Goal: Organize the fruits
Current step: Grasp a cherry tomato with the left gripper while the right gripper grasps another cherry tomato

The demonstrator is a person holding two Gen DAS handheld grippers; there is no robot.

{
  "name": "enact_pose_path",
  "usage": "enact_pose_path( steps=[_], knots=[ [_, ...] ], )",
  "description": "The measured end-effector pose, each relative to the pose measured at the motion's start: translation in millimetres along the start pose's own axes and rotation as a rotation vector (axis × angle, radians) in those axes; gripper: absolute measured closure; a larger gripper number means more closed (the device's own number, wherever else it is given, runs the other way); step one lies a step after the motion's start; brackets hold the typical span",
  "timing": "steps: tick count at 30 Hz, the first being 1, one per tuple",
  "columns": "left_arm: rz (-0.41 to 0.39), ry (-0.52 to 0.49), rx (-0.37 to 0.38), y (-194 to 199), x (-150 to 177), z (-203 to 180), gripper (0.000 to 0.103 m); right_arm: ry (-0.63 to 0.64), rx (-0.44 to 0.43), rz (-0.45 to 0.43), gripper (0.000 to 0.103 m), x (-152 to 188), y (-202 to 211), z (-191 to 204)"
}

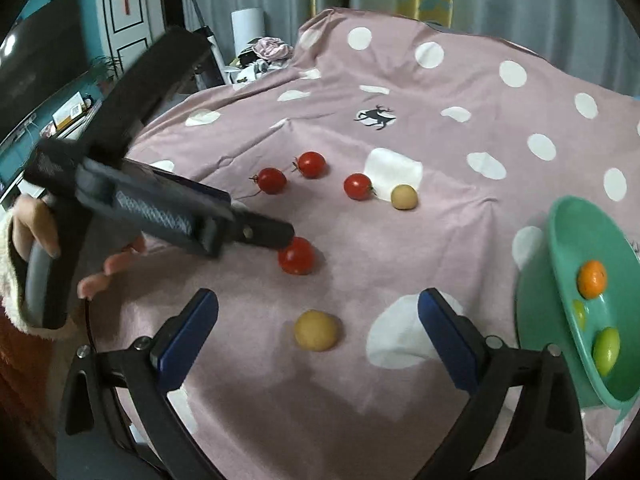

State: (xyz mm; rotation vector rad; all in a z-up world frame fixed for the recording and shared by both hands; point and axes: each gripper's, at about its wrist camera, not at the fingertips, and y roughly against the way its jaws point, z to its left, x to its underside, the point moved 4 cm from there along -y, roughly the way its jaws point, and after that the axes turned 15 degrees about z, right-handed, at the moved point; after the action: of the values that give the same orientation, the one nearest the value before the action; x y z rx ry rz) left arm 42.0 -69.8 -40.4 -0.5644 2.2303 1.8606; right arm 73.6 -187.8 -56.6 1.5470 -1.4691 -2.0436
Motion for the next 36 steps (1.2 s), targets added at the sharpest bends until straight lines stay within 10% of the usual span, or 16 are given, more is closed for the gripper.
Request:
enact_pose_path(
  steps=[10,18,24,26,31,36],
  knots=[
    [-0.123,-0.113,-0.280,7,-23,22,0.001,-0.036,-0.055,-0.038,0.005,-19,-4,1],
    [-0.012,-0.118,-0.083,-8,-35,42,0.001,-0.008,-0.082,0.095,0.027,-35,-47,17],
    [0.028,-0.185,-0.157,-17,-41,36,0.006,0.035,-0.108,0.123,0.041,-40,-59,28],
    [0.052,-0.225,-0.151,-21,-39,32,0.030,0.042,-0.101,0.147,0.050,-40,-65,31],
    [0.055,-0.221,-0.116,-19,-42,37,0.031,0.040,-0.109,0.187,0.070,-40,-74,35],
    [0.041,-0.189,-0.167,-16,-50,46,0.062,0.038,-0.099,0.196,0.075,-43,-78,37]
  ],
)
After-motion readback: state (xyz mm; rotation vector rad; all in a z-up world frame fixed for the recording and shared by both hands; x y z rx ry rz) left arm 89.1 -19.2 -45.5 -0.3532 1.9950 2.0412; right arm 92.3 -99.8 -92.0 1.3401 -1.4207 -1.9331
